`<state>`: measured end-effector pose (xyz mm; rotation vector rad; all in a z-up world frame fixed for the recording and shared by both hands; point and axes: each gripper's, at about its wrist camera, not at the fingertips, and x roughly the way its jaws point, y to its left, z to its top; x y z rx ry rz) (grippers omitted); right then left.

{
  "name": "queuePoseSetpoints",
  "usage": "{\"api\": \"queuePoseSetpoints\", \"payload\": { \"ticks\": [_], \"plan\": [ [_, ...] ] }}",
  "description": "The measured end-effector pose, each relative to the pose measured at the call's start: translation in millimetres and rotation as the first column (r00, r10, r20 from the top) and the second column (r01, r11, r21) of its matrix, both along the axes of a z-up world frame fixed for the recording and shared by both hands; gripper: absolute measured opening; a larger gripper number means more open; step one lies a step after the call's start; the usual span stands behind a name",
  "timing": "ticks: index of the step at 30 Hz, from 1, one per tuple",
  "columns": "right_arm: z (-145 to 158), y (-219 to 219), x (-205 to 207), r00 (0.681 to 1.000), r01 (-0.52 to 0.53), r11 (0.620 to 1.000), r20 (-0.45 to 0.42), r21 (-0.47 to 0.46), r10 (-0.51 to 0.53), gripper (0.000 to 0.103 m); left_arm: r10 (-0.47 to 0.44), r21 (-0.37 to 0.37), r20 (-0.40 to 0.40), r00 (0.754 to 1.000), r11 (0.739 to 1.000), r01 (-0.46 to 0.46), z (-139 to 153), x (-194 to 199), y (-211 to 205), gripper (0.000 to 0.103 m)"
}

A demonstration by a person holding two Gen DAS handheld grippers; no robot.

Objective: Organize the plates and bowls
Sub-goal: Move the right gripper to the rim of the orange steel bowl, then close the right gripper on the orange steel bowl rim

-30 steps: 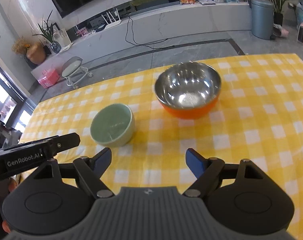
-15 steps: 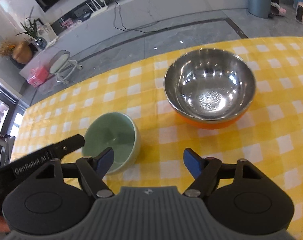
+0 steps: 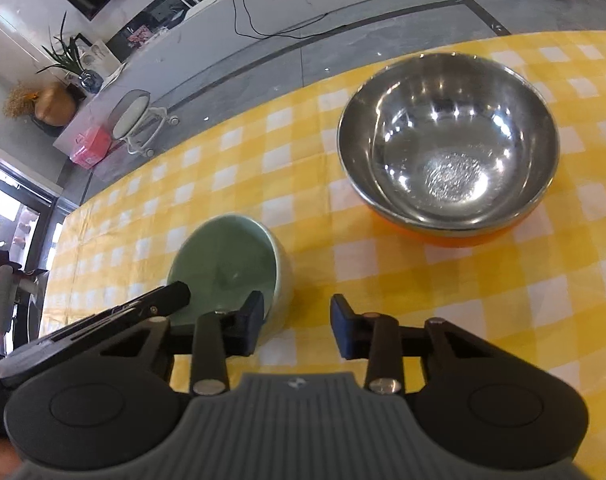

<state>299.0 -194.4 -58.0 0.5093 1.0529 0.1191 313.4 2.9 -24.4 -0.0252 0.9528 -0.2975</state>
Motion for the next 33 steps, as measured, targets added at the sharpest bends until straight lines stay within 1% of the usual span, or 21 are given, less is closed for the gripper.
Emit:
{"api": "queuePoseSetpoints", "payload": {
  "ticks": [2, 4, 5, 6, 8, 9, 10, 12, 13, 15, 17, 18, 19, 20, 24, 27, 30, 32, 33],
  "plan": [
    [7.6, -5.9, -4.4, 1.0, -0.001, 1.0, 0.016, -0.022, 0.002, 0.037, 0.017, 0.008, 0.047, 0.999, 1.0, -0.018, 10.1, -3.5, -3.4, 0.02],
    [14.4, -15.1, -8.1, 0.999, 0.002, 1.0, 0.038, -0.028, -0.001, 0.037, -0.002, -0.001, 0.076, 0.997, 1.0, 0.002, 18.8, -5.7, -8.5, 0.02],
    [18.9, -21.2, -9.9, 0.999, 0.009, 0.999, 0.05, -0.035, -0.007, 0.039, -0.016, -0.018, 0.083, 0.996, 1.0, 0.018, 23.4, -6.9, -11.8, 0.022],
    [22.5, -26.4, -11.2, 0.998, 0.014, 0.999, 0.059, -0.043, -0.011, 0.04, -0.027, -0.035, 0.087, 0.996, 0.999, 0.03, 26.5, -7.9, -15.2, 0.03],
    [30.3, -37.3, -13.2, 0.997, 0.025, 0.998, 0.078, -0.06, -0.02, 0.046, -0.054, -0.074, 0.104, 0.993, 0.995, 0.062, 34.0, -10.5, -24.0, 0.04],
    [34.3, -42.3, -14.6, 0.996, 0.03, 0.997, 0.087, -0.067, -0.024, 0.046, -0.073, -0.085, 0.115, 0.991, 0.993, 0.083, 37.8, -12.0, -30.3, 0.043],
    [38.1, -47.3, -15.3, 0.995, 0.034, 0.997, 0.099, -0.075, -0.027, 0.047, -0.086, -0.092, 0.123, 0.989, 0.991, 0.098, 40.2, -12.6, -35.0, 0.045],
    [45.3, -57.7, -16.9, 0.992, 0.05, 0.994, 0.122, -0.094, -0.039, 0.051, -0.113, -0.11, 0.132, 0.985, 0.986, 0.128, 44.0, -12.4, -47.0, 0.05],
    [48.5, -63.0, -17.3, 0.99, 0.061, 0.993, 0.134, -0.104, -0.047, 0.053, -0.12, -0.117, 0.133, 0.984, 0.984, 0.135, 43.7, -11.4, -53.4, 0.051],
    [52.9, -73.4, -17.9, 0.986, 0.09, 0.988, 0.154, -0.129, -0.069, 0.056, -0.126, -0.127, 0.131, 0.983, 0.982, 0.143, 42.8, -8.6, -63.8, 0.053],
    [54.5, -82.0, -18.6, 0.98, 0.127, 0.978, 0.175, -0.167, -0.098, 0.058, -0.124, -0.13, 0.127, 0.984, 0.982, 0.14, 40.7, -6.0, -76.2, 0.058],
    [53.8, -84.0, -18.8, 0.976, 0.149, 0.969, 0.184, -0.196, -0.113, 0.059, -0.122, -0.132, 0.121, 0.985, 0.982, 0.137, 39.0, -4.2, -82.1, 0.059],
    [51.8, -87.5, -18.3, 0.974, 0.172, 0.959, 0.187, -0.224, -0.131, 0.064, -0.12, -0.132, 0.111, 0.987, 0.982, 0.134, 35.7, -1.1, -88.7, 0.059],
    [49.9, -90.5, -17.5, 0.972, 0.186, 0.953, 0.186, -0.24, -0.143, 0.066, -0.119, -0.131, 0.102, 0.988, 0.983, 0.132, 33.8, -0.3, -93.0, 0.059],
    [28.2, -106.0, -12.1, 0.968, 0.237, 0.935, 0.145, -0.264, -0.204, 0.066, -0.114, -0.099, 0.074, 0.991, 0.988, 0.121, 21.2, 6.0, -111.1, 0.06],
    [13.0, -114.6, -7.9, 0.963, 0.265, 0.935, 0.113, -0.235, -0.244, 0.064, -0.092, -0.09, 0.048, 0.995, 0.991, 0.096, 12.6, 12.5, -119.0, 0.06],
    [2.0, -117.6, -1.8, 0.959, 0.283, 0.939, 0.087, -0.196, -0.271, 0.062, -0.081, -0.093, 0.042, 0.996, 0.992, 0.085, 6.5, 17.4, -124.9, 0.059],
    [-5.4, -119.1, -0.5, 0.958, 0.286, 0.943, 0.077, -0.169, -0.276, 0.055, -0.088, -0.085, 0.042, 0.995, 0.992, 0.091, 2.9, 19.1, -130.6, 0.059],
    [-8.1, -119.2, -0.2, 0.958, 0.286, 0.946, 0.075, -0.155, -0.278, 0.055, -0.085, -0.074, 0.041, 0.996, 0.993, 0.088, 1.1, 19.4, -133.0, 0.056]
  ]
}}
